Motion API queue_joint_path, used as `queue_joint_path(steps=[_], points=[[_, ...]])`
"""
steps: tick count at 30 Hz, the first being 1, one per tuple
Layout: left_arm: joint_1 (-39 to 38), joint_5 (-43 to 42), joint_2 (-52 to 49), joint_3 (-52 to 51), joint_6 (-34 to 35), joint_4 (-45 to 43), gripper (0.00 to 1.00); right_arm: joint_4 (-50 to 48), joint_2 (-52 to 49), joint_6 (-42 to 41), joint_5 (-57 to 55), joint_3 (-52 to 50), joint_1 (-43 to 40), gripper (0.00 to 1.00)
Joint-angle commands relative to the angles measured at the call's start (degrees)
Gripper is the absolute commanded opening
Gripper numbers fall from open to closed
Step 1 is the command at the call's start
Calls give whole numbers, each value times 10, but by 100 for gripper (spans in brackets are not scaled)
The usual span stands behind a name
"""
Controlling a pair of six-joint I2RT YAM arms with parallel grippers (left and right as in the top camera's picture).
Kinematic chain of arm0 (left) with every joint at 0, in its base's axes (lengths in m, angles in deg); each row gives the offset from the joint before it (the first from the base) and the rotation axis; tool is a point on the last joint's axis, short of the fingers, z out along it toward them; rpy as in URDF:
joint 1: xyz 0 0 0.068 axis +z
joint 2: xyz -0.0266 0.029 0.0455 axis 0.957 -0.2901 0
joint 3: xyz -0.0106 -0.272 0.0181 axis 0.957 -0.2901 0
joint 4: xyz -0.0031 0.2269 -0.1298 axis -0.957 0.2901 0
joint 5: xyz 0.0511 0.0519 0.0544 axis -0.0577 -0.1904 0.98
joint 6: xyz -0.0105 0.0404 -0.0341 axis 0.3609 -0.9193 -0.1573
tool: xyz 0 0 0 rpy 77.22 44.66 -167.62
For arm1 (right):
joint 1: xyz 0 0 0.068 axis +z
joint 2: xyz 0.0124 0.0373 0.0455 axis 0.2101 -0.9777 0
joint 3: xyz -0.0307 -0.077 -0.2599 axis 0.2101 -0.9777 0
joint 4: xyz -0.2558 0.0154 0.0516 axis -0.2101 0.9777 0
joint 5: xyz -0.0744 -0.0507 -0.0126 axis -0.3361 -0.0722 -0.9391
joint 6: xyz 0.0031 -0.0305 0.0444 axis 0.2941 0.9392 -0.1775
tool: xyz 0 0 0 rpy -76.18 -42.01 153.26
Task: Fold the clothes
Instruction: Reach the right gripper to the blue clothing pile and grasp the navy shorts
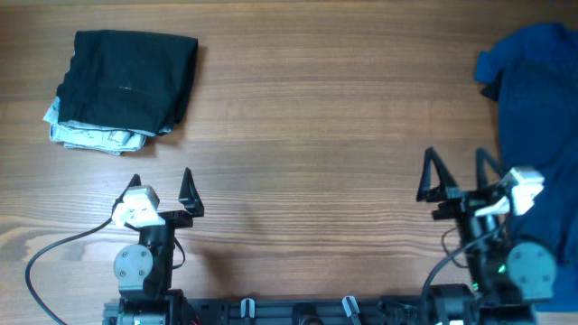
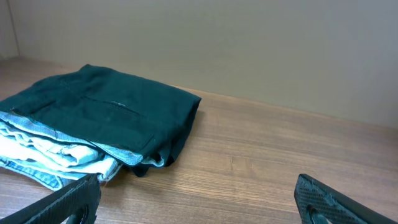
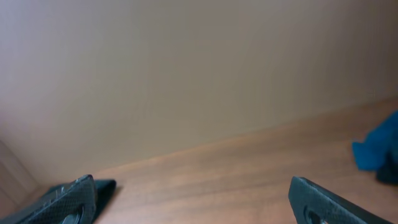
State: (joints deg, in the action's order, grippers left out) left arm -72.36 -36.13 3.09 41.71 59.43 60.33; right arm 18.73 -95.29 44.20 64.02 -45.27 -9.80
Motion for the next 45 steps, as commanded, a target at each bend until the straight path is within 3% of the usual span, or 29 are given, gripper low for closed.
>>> queue_joint_path(steps=[1, 8, 13, 19, 23, 34, 39, 45], points=[[3, -5, 4, -5, -11, -1, 100, 49, -128, 64, 0, 116, 4, 100], [3, -5, 4, -5, -11, -1, 100, 227, -373, 146, -18, 381, -9, 100], [3, -5, 4, -5, -11, -1, 100, 369, -559, 149, -83, 569, -47, 100], [3, -5, 4, -5, -11, -1, 100, 418, -764, 158, -117, 718, -127, 100], [3, -5, 4, -5, -11, -1, 100, 356, -848, 159, -175, 724, -161, 100], [3, -5, 4, -5, -11, -1, 100, 282, -1026, 163, -188, 724, -215, 99], [3, -5, 4, -5, -11, -1, 100, 220, -1084, 163, -186, 724, -222, 89], [3, -5, 4, -5, -11, -1, 100, 160, -1125, 164, -186, 724, -222, 88]])
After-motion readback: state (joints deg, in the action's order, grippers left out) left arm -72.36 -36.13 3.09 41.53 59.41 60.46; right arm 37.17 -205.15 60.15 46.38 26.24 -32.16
